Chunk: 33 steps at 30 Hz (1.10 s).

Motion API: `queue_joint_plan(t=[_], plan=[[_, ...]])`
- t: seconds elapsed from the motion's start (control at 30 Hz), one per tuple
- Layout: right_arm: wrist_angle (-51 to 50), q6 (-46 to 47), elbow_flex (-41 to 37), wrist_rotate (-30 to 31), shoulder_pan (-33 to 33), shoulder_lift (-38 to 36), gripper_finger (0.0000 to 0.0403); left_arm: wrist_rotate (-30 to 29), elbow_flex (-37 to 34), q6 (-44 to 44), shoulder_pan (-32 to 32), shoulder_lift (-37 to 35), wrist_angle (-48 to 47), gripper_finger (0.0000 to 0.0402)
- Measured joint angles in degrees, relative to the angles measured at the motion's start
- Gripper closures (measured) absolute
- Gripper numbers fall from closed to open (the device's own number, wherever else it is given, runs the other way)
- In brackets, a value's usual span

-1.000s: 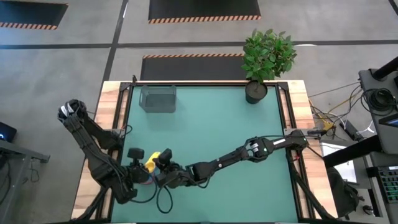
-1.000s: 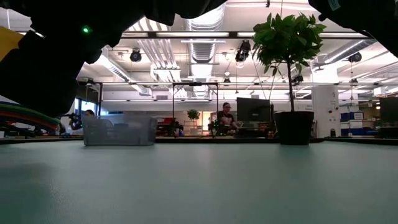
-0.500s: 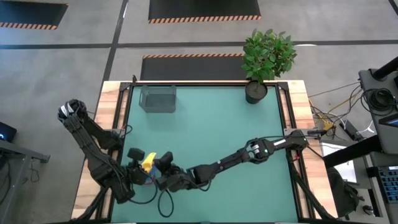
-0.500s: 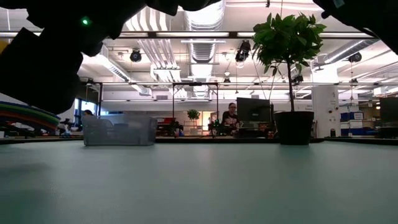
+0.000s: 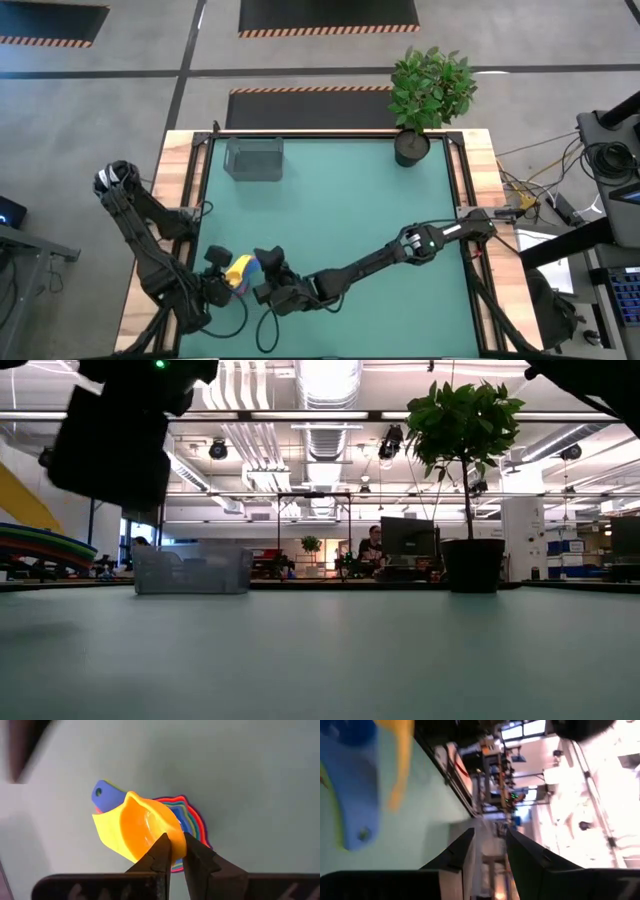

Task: Nest measuring cups in basket
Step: Stack the yellow measuring cup on top of the blue measuring cup

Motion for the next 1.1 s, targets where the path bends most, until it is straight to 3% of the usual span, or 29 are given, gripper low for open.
queue_joint_plan(t=[0.17,0.33,0.47,0.63,0.8,0.93,1.1], plan=[[-3.26,-1.53,0.01,3.44,-0.61,-1.87,0.0314,-0.47,0.00,0.06,-1.50,2.66,0.04,0.0387],[-17.34,8.10,0.01,3.97,-1.48,-6.25,0.0328,-0.92,0.19,1.32,-2.52,5.87,-1.20,0.0387],[-35.08,24.19,0.01,3.45,-2.57,-11.86,0.0341,-2.15,1.66,1.53,-2.80,7.37,-3.54,0.0387],[-59.27,51.81,-0.23,0.66,-4.37,-19.79,0.0353,-3.46,3.07,3.01,-2.95,8.72,-3.82,0.0387],[-76.58,76.92,-0.37,-1.98,-4.94,-25.05,0.0355,-4.50,5.11,4.27,-3.46,10.28,-5.10,0.0387],[-81.69,86.36,-0.56,-3.06,-4.60,-27.29,0.0355,-7.53,7.66,4.57,-4.59,12.36,-9.01,0.0389],[-81.76,87.44,-0.69,-2.99,-3.24,-27.78,0.0355,-11.96,10.30,5.62,-6.04,15.79,-14.80,0.0389]])
